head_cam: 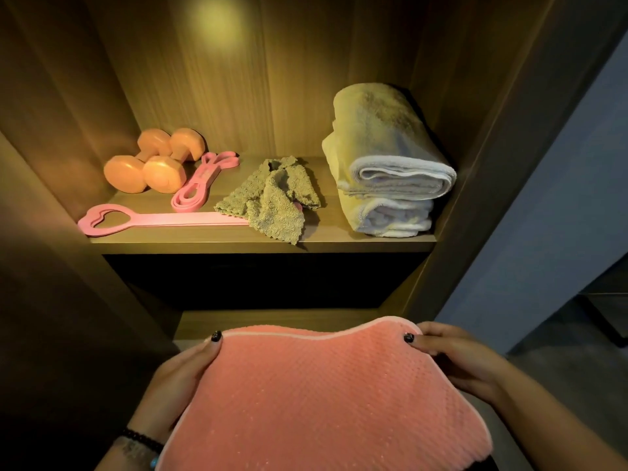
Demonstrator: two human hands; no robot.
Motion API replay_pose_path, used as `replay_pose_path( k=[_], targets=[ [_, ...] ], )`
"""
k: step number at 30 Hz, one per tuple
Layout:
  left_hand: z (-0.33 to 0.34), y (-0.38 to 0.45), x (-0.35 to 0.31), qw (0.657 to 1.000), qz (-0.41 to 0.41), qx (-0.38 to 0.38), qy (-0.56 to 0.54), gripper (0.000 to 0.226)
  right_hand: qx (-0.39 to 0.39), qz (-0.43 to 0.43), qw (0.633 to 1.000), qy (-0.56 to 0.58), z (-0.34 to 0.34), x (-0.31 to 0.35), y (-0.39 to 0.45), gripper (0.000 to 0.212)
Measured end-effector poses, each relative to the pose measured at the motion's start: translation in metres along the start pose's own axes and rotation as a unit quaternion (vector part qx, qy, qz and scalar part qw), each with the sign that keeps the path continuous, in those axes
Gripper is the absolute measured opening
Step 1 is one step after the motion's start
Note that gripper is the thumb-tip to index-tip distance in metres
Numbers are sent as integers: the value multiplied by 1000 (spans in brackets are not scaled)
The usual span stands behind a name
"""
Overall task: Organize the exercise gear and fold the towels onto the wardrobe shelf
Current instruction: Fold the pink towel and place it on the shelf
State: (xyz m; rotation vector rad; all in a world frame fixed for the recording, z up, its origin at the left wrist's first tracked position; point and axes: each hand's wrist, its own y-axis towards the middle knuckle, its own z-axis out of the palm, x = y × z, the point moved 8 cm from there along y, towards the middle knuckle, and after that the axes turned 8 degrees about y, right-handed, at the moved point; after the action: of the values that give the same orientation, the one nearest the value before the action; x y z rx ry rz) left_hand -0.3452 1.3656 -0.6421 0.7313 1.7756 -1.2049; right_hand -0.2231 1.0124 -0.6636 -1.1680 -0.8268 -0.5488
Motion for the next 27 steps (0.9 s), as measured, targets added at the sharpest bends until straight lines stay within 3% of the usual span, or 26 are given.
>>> replay_pose_path(
  k=[3,5,8,11,15,19,21,24,27],
  targets=[
    [-13,0,-11,998,35,-49,12,29,4,-12,1000,11,-1,9,-3,28],
    [-20,-5,-26,994,63,-84,23,34,5,-30,999,-10,0,20,-8,38],
    [-29,-17,-56,984,131,-119,0,25,-24,-122,991,-42,0,51,-20,68],
    [-38,-35,-92,967,209,-146,-4,10,-59,-221,973,-27,-2,88,-38,62],
    [-47,-60,-138,932,310,-178,52,21,-68,-346,936,9,4,132,-66,70],
    [-53,-80,-164,896,377,-223,74,18,-58,-402,912,59,15,158,-92,60],
    [-51,-90,-170,890,384,-233,80,15,-85,-428,899,37,17,165,-105,53],
    [-48,-108,-176,877,395,-257,89,12,-135,-469,873,-1,21,171,-131,16],
    [-50,-107,-171,890,349,-271,113,14,-206,-486,845,-88,22,167,-147,9]
  ],
)
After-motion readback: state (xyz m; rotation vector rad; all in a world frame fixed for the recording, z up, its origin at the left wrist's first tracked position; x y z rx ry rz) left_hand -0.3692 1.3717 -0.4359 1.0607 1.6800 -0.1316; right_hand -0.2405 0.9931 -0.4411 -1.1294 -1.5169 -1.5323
